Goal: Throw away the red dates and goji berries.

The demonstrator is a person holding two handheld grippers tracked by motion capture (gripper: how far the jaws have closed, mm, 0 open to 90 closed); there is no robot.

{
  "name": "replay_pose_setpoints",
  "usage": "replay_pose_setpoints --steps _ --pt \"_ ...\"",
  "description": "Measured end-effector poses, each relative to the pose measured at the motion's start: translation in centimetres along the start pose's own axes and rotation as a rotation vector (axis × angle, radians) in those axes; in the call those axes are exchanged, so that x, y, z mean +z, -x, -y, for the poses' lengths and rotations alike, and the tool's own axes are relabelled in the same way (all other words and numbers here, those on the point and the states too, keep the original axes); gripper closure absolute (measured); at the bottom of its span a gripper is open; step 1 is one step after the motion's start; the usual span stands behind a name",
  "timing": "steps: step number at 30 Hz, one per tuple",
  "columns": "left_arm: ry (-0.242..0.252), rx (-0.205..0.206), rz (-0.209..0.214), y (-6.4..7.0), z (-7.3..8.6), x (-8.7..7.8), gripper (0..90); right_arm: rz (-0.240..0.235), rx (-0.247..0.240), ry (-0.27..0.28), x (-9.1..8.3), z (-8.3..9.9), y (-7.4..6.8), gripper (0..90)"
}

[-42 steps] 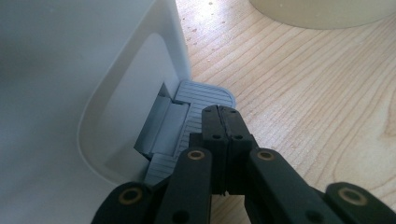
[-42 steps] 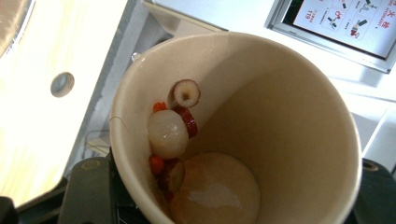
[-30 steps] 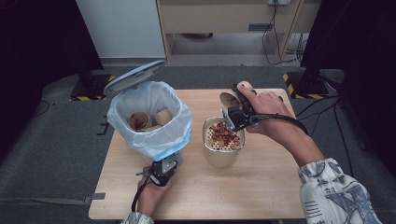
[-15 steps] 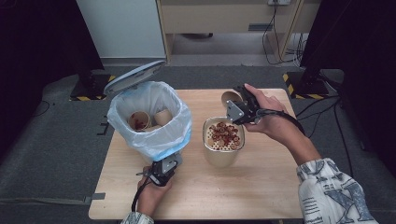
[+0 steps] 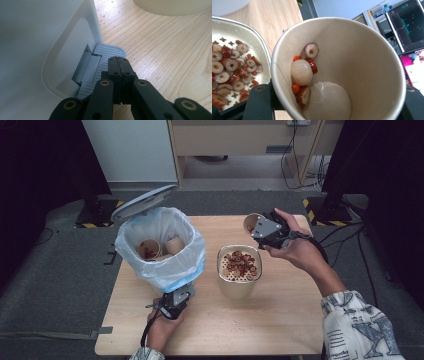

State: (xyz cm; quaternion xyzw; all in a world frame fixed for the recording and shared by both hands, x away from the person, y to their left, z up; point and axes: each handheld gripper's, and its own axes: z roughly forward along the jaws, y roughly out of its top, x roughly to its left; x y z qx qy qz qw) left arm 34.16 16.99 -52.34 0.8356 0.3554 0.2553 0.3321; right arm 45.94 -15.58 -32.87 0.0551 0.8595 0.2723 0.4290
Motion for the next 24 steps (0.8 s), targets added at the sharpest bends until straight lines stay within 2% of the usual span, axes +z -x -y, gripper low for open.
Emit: replay_pose_setpoints --steps 1,5,16,17,24 --pt "0.0 0.0 0.0 0.0 0.0 0.0 88.7 -0.008 0.02 0.0 -0.2 0.3 0.1 33.8" --pt "0.001 0.0 -0.001 0.0 0.0 0.0 88.7 -0.016 0.043 0.004 -0.5 0.8 0.3 33.8" --pt "0.002 0.0 0.0 0.0 0.0 0.0 88.7 -0.033 0.149 0.031 -1.5 2.5 1.1 33.7" --pt "0.003 -0.034 -0.018 0.3 0.1 0.0 88.7 -0.035 0.157 0.033 -1.6 2.6 1.2 33.7" --pt "0.003 -0.029 -0.011 0.2 0.1 0.0 88.7 -0.056 0.217 0.045 -2.0 3.7 1.4 33.6"
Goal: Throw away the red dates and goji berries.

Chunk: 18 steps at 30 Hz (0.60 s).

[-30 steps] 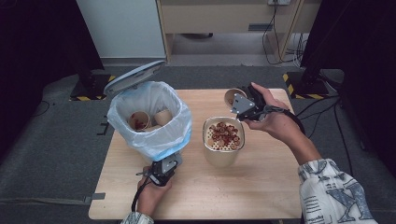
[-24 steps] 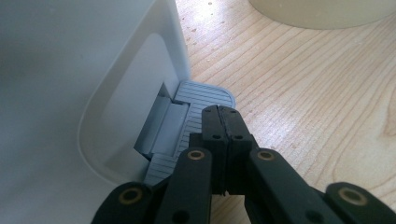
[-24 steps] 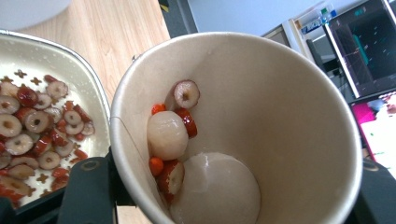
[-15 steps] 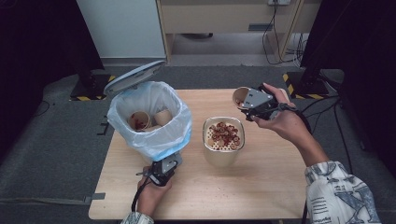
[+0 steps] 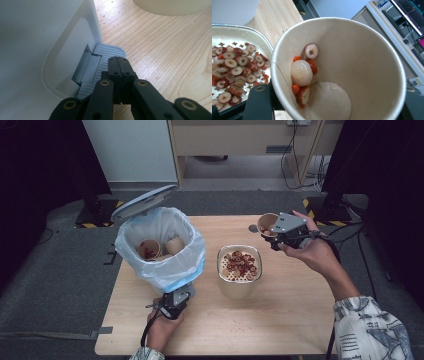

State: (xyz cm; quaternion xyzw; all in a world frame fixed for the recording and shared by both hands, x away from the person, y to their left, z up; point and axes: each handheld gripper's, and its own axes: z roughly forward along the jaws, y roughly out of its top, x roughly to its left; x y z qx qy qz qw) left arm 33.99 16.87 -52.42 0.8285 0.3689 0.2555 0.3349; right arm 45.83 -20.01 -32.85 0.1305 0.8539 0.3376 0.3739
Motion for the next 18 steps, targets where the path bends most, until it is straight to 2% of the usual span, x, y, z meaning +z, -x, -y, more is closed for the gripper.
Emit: replay_pose_setpoints --steps 6,10,18 --pt "-0.004 0.005 0.001 0.0 0.0 0.0 88.7 -0.019 0.064 0.017 -0.3 1.0 0.4 33.7" --pt "-0.003 0.004 0.001 0.0 0.0 0.0 88.7 -0.024 0.075 0.011 -0.3 1.4 0.5 33.7" --pt "-0.003 0.004 0.002 0.0 0.0 0.0 88.7 -0.036 0.131 0.026 -0.7 2.2 1.0 33.7"
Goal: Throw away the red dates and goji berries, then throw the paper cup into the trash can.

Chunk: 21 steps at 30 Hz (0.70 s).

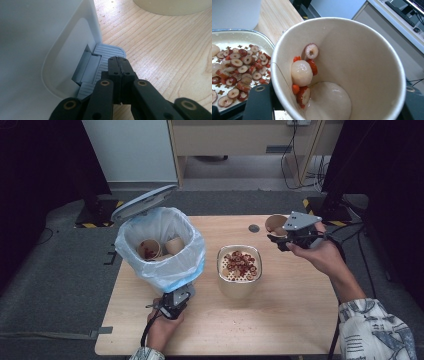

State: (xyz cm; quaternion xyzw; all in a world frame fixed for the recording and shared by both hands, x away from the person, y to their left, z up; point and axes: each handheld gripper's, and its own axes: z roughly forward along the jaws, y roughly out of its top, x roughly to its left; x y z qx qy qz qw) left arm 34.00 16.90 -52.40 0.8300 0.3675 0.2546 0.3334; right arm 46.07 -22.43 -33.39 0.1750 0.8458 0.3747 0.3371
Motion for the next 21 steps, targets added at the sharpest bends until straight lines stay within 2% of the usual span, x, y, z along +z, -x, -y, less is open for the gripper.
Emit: replay_pose_setpoints --steps 6,14,21 --pt "0.0 0.0 -0.001 0.0 0.0 0.0 88.7 -0.016 0.059 0.008 -0.3 0.4 0.4 33.7" --pt "0.0 0.0 -0.001 0.0 0.0 0.0 88.7 -0.075 0.183 0.022 -0.1 0.7 1.1 33.7" --pt "0.0 0.0 -0.001 0.0 0.0 0.0 88.7 -0.114 0.225 0.029 0.2 0.1 1.2 33.7"
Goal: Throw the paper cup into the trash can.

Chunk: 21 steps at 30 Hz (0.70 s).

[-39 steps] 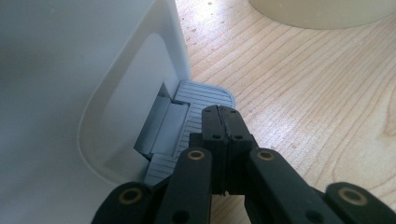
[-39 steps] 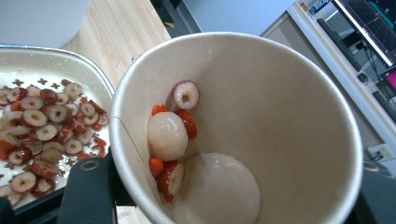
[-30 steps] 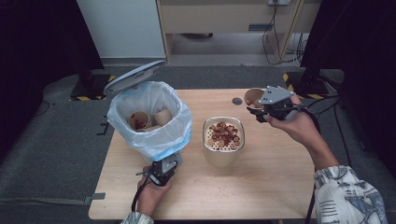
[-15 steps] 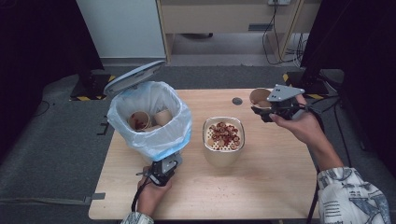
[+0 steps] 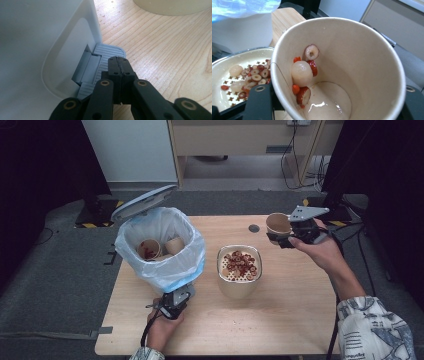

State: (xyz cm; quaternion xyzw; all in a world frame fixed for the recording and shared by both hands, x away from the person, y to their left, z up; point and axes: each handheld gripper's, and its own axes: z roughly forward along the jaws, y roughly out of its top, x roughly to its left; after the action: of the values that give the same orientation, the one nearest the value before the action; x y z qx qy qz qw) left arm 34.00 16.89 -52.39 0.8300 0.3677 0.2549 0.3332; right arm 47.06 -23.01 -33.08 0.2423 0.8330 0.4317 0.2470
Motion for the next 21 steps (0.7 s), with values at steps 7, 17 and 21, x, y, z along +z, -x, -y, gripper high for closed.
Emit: replay_pose_setpoints --steps 7,17,21 --pt "0.002 -0.002 -0.001 0.0 0.0 0.0 88.8 -0.035 0.042 0.004 0.1 -0.8 0.0 33.7" --pt "0.004 -0.006 -0.003 0.1 0.0 0.0 88.7 -0.048 0.044 0.003 0.0 -1.7 -0.2 33.7" --pt "0.003 0.026 0.011 -0.2 -0.1 0.1 88.8 -0.051 0.041 0.005 0.0 -2.1 -0.3 33.7"
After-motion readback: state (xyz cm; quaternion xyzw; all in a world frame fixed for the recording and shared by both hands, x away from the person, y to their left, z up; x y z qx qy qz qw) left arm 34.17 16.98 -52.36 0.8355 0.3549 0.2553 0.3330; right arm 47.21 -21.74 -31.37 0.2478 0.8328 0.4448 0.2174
